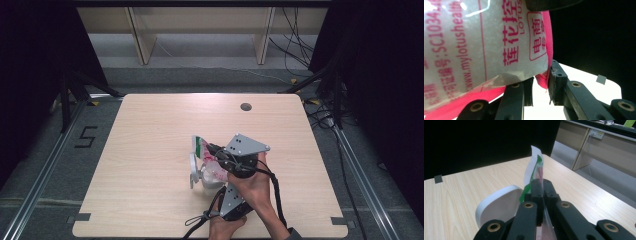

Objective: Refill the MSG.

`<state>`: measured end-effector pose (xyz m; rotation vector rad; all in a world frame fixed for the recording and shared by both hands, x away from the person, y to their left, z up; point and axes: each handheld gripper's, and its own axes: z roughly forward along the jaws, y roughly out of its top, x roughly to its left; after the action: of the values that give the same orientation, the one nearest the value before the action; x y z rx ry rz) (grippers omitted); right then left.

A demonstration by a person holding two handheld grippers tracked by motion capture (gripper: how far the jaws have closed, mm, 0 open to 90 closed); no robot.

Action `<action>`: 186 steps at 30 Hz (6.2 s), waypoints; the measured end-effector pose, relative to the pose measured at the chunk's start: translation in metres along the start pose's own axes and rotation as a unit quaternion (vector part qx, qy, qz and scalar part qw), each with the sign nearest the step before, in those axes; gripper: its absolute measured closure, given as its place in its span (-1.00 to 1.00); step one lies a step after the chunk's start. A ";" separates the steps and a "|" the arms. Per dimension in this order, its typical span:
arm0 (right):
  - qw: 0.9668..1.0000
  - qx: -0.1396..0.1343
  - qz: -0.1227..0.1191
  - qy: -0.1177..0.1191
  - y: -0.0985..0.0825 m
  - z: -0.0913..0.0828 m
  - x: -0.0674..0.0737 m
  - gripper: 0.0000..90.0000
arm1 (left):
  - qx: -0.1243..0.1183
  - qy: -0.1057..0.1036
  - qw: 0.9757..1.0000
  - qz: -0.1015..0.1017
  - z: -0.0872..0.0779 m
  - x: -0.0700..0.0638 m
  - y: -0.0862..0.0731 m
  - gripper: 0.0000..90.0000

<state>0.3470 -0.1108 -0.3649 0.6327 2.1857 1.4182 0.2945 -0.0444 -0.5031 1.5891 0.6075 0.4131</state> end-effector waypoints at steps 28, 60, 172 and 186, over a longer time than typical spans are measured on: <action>1.000 -0.004 -0.013 -0.001 0.001 0.002 0.000 1.00 | -0.006 0.002 1.000 -0.001 0.000 0.000 0.000 0.68; 1.000 -0.004 -0.006 0.006 0.001 0.004 0.004 1.00 | -0.049 -0.005 0.998 -0.040 0.005 -0.005 0.002 0.68; 0.986 -0.095 0.136 0.019 -0.035 -0.068 -0.056 1.00 | 0.116 -0.008 0.993 -0.036 -0.024 0.008 -0.010 -0.17; 0.987 -0.069 0.145 0.002 -0.060 -0.064 -0.066 1.00 | 0.117 0.008 0.993 -0.032 -0.047 0.011 -0.013 -0.22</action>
<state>0.3528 -0.2182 -0.3889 0.9262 2.0362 1.7003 0.2740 0.0003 -0.5115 1.7855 0.7377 0.3150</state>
